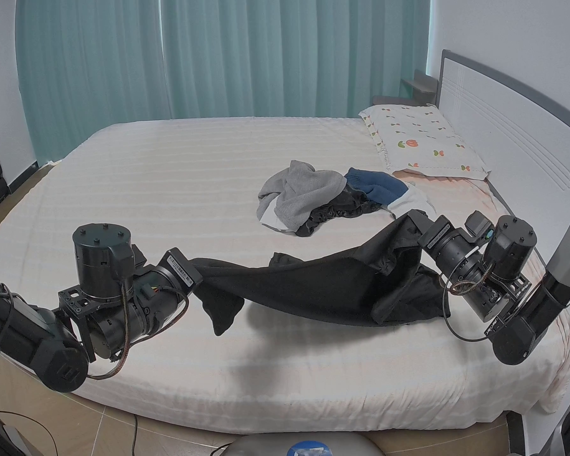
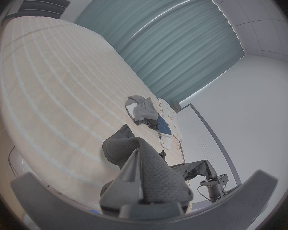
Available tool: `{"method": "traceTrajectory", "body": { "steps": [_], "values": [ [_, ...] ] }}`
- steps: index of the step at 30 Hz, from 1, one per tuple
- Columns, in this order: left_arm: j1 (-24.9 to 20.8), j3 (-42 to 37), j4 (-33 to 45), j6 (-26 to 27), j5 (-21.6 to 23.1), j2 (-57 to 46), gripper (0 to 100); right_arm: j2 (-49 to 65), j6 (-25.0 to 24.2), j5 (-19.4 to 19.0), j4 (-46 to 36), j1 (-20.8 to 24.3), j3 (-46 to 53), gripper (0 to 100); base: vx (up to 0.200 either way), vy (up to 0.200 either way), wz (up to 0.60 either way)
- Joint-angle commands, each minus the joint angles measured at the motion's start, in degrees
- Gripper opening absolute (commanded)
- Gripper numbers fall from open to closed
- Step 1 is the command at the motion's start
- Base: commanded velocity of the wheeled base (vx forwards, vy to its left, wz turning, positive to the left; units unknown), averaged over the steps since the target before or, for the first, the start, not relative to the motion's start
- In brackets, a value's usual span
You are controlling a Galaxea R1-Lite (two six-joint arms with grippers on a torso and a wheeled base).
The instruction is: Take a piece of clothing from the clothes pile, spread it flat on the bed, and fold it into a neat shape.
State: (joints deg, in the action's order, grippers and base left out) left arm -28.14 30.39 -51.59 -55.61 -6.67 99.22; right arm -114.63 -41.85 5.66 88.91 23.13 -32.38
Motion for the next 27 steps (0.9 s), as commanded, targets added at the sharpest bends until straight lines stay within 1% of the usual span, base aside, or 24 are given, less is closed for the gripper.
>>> {"method": "traceTrajectory", "body": {
  "steps": [1, 9, 14, 21, 27],
  "values": [
    [0.1, -0.1, 0.0, 0.0, 0.0, -1.1, 0, 1.0, -0.2, 0.1, 0.8, 0.2, -0.1, 0, 0.000, 0.200, 0.00],
    [0.2, -0.2, 0.0, 0.0, -0.1, -1.6, 0, 2.7, -1.3, -0.3, 0.9, 0.4, -0.1, 0, 0.000, 0.200, 0.00],
    [0.2, -0.3, 0.0, 0.1, -0.1, -2.0, 0, 3.0, -5.8, -0.7, 0.8, 0.5, -0.2, 0, 0.000, 0.200, 0.00],
    [0.2, -0.6, 0.0, 0.1, 0.0, -2.1, 0, 2.9, -5.9, -0.4, 0.8, 0.8, -0.7, 0, 0.000, 0.200, 0.00],
    [0.2, -0.6, 0.0, 0.1, -0.1, -2.5, 0, 3.3, -4.6, 0.2, 0.8, 1.3, -0.7, 0, 0.000, 0.200, 0.00]
  ]
}}
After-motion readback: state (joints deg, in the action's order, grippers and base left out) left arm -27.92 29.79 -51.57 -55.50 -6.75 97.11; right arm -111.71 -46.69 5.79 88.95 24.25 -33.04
